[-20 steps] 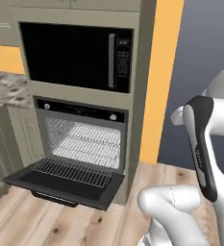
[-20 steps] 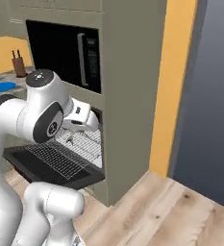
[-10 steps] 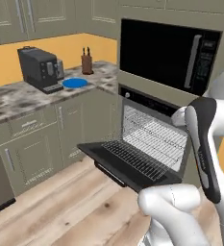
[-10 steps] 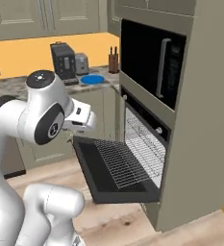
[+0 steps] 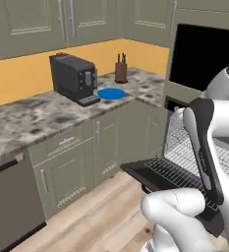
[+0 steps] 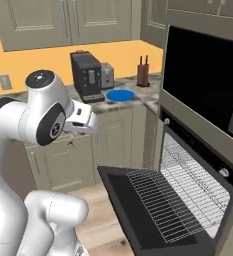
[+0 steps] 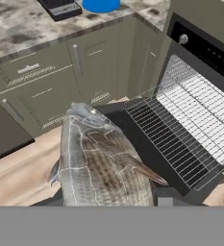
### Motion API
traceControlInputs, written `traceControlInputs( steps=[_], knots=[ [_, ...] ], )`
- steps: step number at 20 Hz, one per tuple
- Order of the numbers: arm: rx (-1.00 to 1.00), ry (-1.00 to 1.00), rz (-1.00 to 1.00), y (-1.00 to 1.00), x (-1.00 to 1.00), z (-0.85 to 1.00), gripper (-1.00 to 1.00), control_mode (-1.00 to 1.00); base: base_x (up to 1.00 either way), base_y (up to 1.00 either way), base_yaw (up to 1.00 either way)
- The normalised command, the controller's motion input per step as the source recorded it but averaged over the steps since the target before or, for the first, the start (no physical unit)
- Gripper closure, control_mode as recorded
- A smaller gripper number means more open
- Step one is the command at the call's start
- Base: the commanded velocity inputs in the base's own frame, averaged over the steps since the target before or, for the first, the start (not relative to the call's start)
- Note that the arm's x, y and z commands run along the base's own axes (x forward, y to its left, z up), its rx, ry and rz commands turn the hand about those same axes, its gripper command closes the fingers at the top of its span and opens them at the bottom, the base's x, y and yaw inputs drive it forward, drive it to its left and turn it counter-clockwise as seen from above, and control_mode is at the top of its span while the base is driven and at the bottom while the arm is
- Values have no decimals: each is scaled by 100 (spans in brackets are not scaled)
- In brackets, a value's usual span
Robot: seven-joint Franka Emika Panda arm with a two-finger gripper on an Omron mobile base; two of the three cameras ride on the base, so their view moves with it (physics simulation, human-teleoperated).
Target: Take the fish from the oven and place it on the plate on the counter.
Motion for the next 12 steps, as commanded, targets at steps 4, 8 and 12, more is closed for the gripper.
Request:
traceControlInputs(
  steps=[4,8,12],
  knots=[
    [0,0,0,0,0,0,100,100,85,100,-35],
    [0,0,0,0,0,0,100,100,100,97,-43],
    [0,0,0,0,0,0,100,100,95,82,-42]
  ],
)
